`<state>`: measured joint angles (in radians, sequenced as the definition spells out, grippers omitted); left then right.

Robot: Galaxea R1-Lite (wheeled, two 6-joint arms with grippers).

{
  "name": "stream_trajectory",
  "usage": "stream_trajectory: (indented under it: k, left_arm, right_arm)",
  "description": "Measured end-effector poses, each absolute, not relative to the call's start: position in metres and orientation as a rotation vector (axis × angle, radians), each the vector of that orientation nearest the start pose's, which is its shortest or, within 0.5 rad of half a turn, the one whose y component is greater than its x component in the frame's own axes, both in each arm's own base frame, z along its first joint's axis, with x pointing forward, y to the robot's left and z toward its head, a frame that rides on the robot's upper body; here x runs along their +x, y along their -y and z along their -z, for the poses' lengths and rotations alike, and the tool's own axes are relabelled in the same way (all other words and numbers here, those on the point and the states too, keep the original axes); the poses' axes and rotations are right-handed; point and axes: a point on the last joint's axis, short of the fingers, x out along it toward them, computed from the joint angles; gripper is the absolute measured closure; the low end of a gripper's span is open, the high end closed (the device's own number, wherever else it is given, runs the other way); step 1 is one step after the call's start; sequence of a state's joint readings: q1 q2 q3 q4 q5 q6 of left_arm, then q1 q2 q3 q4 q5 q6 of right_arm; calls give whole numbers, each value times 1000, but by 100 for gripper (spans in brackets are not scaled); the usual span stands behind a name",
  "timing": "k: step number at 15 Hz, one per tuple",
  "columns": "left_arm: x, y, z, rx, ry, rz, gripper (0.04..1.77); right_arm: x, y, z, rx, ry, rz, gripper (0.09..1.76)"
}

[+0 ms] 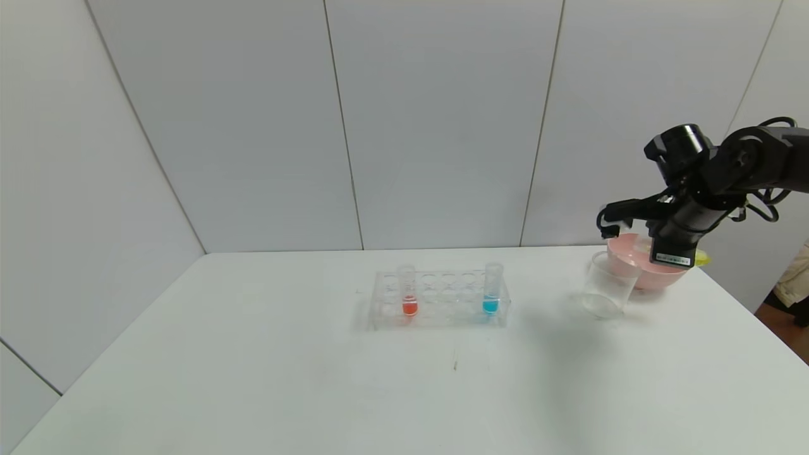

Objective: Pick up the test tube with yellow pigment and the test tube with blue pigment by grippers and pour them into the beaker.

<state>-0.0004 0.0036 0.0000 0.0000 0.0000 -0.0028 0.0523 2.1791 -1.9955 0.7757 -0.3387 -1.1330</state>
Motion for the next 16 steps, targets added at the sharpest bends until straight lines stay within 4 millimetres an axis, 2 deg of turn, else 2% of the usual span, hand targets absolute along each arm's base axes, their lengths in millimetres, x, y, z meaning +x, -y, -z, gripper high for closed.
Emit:
stream_trajectory:
  k: [16]
  left_arm:
    - [-23,0,-76,-3,-4,0,5]
  right_arm:
    - [411,-29,-207,-1332,-1062,-237,134]
